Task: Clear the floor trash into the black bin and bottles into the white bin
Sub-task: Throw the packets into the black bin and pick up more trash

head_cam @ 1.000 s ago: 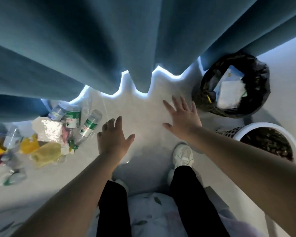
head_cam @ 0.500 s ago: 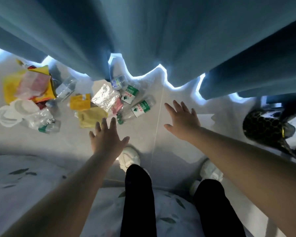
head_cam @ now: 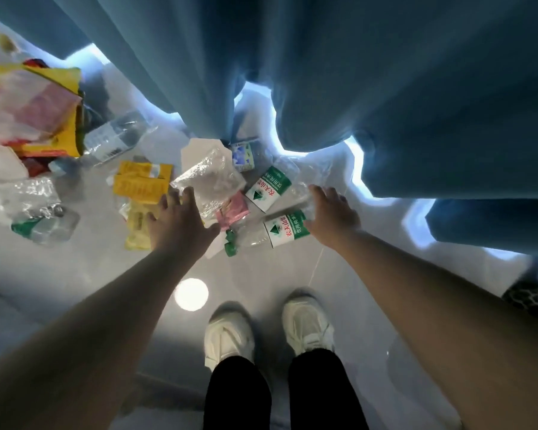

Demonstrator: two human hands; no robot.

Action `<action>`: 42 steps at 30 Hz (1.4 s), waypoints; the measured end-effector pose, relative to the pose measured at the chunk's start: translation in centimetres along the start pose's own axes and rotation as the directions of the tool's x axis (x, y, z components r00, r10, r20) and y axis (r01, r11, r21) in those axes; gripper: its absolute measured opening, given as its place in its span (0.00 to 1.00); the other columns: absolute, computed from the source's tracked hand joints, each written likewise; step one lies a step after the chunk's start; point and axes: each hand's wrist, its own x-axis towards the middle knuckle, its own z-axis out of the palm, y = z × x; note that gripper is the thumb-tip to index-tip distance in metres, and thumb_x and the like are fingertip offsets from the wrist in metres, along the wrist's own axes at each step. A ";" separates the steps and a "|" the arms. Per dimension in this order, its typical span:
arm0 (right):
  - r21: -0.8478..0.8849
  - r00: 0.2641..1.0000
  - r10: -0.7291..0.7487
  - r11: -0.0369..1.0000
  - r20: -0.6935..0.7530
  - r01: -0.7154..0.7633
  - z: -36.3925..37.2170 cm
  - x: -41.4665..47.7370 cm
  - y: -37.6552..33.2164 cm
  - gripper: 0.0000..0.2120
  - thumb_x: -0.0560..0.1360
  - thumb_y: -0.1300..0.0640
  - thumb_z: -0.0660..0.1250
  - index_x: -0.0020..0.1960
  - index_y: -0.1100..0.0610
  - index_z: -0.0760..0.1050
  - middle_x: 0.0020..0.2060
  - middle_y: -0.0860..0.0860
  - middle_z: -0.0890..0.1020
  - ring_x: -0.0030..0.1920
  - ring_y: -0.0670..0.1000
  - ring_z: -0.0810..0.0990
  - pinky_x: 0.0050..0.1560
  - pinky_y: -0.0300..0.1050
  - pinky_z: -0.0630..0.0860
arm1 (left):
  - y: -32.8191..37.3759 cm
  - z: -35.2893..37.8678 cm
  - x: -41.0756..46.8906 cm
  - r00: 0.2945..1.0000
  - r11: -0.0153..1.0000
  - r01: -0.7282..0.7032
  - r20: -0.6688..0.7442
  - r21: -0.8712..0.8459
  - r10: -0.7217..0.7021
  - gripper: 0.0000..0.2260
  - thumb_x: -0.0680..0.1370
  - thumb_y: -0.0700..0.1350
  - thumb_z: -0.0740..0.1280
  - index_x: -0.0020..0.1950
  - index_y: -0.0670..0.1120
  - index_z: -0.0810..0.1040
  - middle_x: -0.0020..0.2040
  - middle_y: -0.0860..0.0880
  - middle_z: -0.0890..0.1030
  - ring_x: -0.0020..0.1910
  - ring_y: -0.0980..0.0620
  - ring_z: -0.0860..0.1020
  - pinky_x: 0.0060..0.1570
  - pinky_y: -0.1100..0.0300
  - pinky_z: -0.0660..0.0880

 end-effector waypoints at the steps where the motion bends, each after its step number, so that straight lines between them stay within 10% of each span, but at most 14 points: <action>1: -0.009 1.000 -0.002 1.000 -0.022 0.002 0.6 1.4 0.3 0.33 0.75 0.55 0.68 0.75 0.50 0.56 0.72 0.56 0.63 0.69 0.60 0.66 0.59 0.57 0.73 | 0.0 0.8 1.4 1.000 1.000 0.000 -0.024 -0.012 0.000 0.39 0.70 0.59 0.72 0.74 0.45 0.59 0.73 0.41 0.64 0.70 0.40 0.63 0.64 0.41 0.64; 10: -0.042 0.997 0.021 0.999 -0.072 -0.024 3.7 11.1 2.0 0.40 0.73 0.56 0.72 0.77 0.46 0.52 0.78 0.57 0.49 0.72 0.64 0.63 0.59 0.55 0.73 | -0.9 5.2 8.3 0.972 1.000 0.024 -0.235 -0.002 -0.024 0.35 0.70 0.52 0.74 0.69 0.43 0.60 0.63 0.39 0.68 0.60 0.36 0.71 0.54 0.41 0.70; 21: 0.053 0.972 0.046 0.998 -0.230 -0.034 3.0 10.1 4.3 0.08 0.79 0.63 0.59 0.52 0.63 0.76 0.49 0.61 0.78 0.49 0.60 0.79 0.49 0.47 0.73 | -1.4 4.6 7.3 0.960 0.995 -0.072 -0.274 -0.061 0.053 0.04 0.78 0.44 0.63 0.49 0.45 0.75 0.41 0.40 0.79 0.41 0.39 0.75 0.46 0.50 0.65; 42: 0.415 0.963 0.235 0.895 -0.130 -0.163 -8.9 -21.2 4.9 0.02 0.74 0.58 0.66 0.46 0.53 0.74 0.49 0.50 0.81 0.45 0.52 0.76 0.43 0.40 0.67 | 5.6 -13.9 -16.7 0.987 0.920 -0.161 -0.075 -0.358 0.143 0.14 0.74 0.46 0.67 0.34 0.46 0.65 0.34 0.44 0.74 0.39 0.39 0.74 0.40 0.53 0.68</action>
